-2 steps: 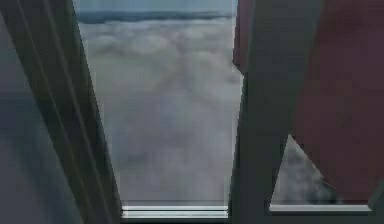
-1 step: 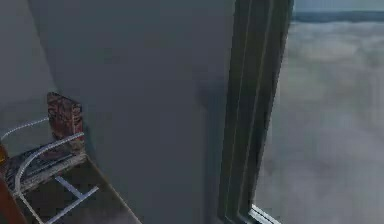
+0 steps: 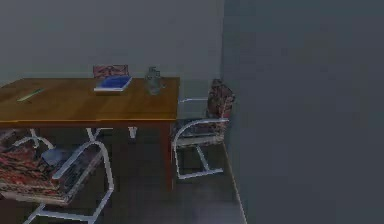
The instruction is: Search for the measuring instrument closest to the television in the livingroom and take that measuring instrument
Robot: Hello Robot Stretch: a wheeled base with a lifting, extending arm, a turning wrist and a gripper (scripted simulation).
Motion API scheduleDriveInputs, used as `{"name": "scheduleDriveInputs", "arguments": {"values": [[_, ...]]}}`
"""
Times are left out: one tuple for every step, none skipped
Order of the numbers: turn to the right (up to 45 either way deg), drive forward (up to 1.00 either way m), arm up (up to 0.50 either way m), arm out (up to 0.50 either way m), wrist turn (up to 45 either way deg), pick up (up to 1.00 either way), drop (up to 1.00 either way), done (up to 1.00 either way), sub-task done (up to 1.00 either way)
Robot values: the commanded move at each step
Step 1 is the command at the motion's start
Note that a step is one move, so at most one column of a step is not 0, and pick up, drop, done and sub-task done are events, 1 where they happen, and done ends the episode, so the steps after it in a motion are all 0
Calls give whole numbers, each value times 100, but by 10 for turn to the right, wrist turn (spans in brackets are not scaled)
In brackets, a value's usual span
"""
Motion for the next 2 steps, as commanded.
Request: {"name": "scheduleDriveInputs", "arguments": {"values": [[-450, 0, 0, 0, 0, 0, 0, 0, 0], [-450, 0, 0, 0, 0, 0, 0, 0, 0]]}}
